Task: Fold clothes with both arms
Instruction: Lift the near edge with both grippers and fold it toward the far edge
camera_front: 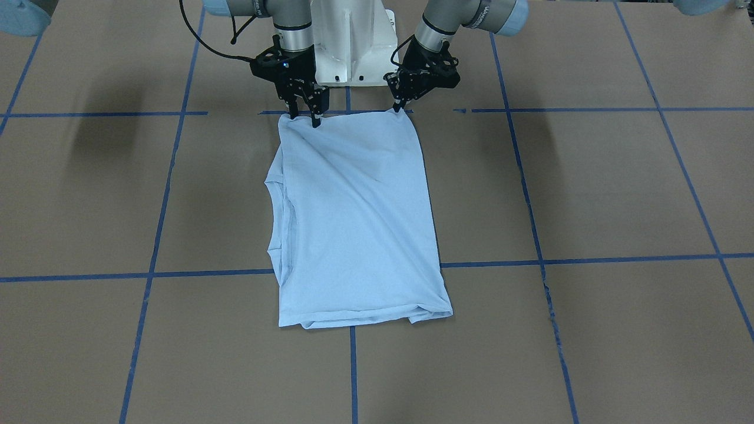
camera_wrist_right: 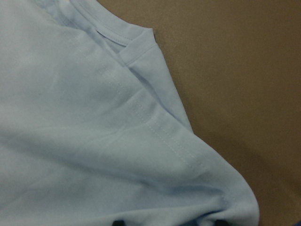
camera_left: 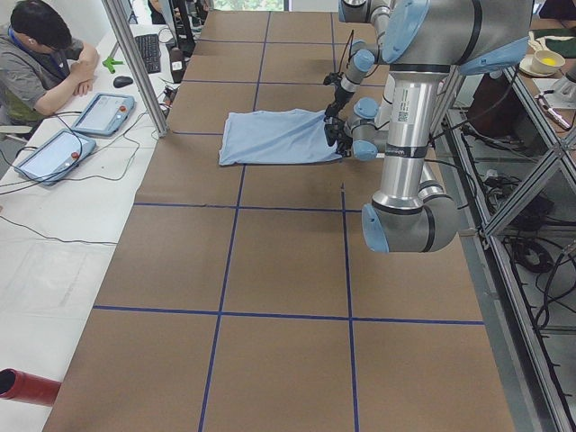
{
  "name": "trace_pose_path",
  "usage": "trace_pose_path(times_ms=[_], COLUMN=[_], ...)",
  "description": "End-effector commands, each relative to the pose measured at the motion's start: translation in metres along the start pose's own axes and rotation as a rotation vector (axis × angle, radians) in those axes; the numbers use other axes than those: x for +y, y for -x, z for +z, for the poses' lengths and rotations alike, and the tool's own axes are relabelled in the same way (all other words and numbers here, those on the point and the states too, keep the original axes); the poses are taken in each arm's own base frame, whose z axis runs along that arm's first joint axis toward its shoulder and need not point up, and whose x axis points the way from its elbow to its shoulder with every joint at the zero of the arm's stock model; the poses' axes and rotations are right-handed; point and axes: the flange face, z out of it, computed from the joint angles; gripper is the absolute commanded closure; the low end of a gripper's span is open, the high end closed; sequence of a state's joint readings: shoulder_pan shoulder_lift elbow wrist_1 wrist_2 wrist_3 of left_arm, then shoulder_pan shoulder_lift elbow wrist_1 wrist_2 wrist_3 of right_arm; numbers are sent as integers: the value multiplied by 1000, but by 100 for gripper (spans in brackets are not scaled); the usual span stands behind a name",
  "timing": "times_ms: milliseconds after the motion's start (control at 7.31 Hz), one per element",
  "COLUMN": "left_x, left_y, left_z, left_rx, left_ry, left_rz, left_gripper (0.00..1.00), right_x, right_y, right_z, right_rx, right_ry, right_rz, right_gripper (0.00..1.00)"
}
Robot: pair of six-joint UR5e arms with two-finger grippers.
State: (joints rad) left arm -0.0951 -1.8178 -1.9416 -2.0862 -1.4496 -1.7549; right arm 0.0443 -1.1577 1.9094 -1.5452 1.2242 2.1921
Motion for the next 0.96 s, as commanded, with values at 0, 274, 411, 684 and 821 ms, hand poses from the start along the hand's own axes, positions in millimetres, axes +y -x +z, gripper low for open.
trace_pose_path(times_ms=[0,274,411,684,821], left_x=[0,0,0,0,-1], left_y=[0,-1,-1,-2,-5], left_z=[0,0,-1,-2,-8], left_rx=[0,2,3,5,15], left_ry=[0,0,1,1,3], left_rz=[0,0,0,1,6], left_gripper=[100,100,100,100,100], right_x=[-4,-3,-2,-2,-8], right_y=[8,8,7,9,13], right_z=[2,1,2,-2,-9], right_rx=[-5,-7,-4,-11,-25], right_ry=[-7,-6,-7,0,4], right_rz=[9,12,37,102,113], right_gripper=[49,70,88,100,100])
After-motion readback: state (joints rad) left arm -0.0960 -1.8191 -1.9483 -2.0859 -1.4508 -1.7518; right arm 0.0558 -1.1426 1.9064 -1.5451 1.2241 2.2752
